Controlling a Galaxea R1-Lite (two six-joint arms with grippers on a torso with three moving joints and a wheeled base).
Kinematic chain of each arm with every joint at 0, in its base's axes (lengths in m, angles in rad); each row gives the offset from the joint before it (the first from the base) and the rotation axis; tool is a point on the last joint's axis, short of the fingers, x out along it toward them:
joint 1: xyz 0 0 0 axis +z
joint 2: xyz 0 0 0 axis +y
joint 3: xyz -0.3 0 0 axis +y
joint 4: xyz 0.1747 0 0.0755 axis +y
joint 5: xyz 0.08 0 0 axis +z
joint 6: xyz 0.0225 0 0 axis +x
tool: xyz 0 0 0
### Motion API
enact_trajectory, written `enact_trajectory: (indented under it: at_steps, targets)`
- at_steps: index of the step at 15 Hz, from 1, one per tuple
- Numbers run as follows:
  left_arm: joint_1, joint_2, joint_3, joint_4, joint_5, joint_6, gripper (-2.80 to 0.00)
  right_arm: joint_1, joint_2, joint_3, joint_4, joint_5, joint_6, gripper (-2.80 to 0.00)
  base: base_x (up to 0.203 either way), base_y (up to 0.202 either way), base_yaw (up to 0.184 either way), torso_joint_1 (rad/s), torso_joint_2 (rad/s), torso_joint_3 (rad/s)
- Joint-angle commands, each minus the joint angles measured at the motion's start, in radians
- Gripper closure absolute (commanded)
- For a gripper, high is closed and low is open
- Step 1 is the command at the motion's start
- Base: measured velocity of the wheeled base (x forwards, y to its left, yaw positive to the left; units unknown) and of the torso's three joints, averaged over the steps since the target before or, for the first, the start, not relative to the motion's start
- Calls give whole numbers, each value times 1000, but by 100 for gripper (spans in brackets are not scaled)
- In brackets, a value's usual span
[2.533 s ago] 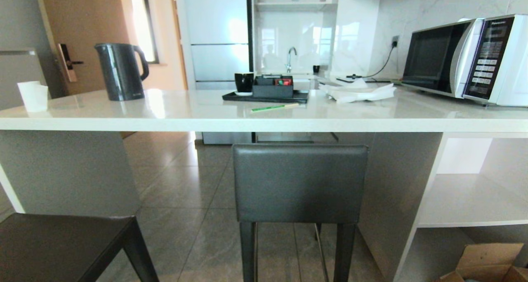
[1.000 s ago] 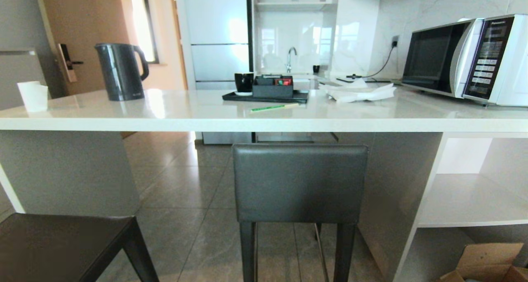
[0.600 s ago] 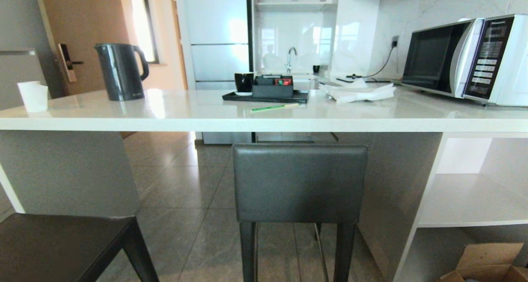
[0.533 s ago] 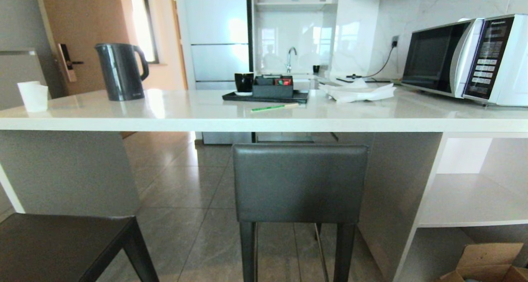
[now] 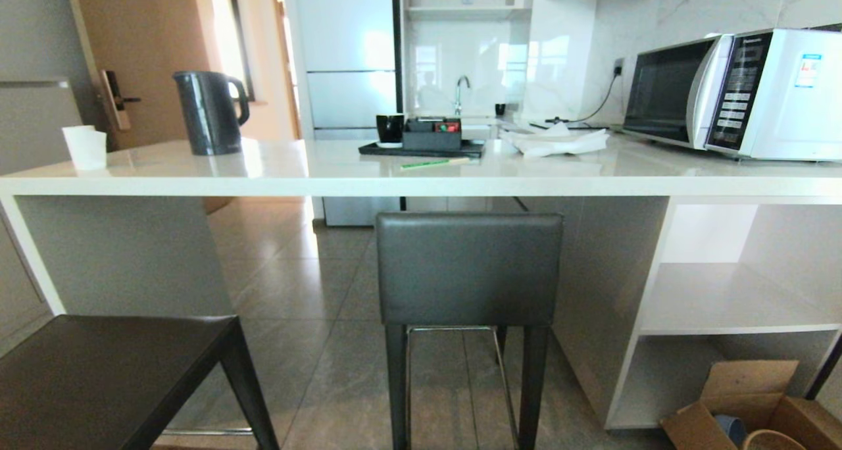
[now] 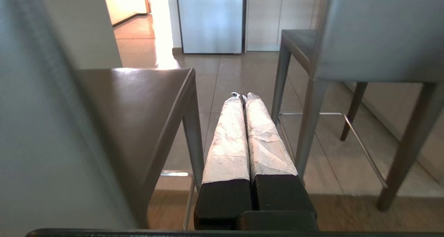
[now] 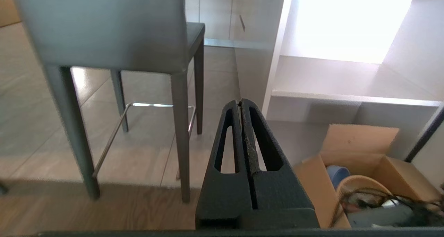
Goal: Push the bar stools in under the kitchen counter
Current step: Push the gray chair back under the dining table
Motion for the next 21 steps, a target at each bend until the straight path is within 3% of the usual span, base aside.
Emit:
enact_trajectory:
  at_steps: [1,10,21]
  targets:
    - [0,1,0,0,0,0,0,0,1,0,0,0,-1,0,-197,0,-2,17,-2,-2]
    - [0,1,0,0,-2,0,0,0,1,0,0,0,1,0,-193,0,-2,1,2,2]
    - [-2,1,-1,0,-3,-18,0,0,1,0,0,0,0,0,-6,24,-1,-1,0,2]
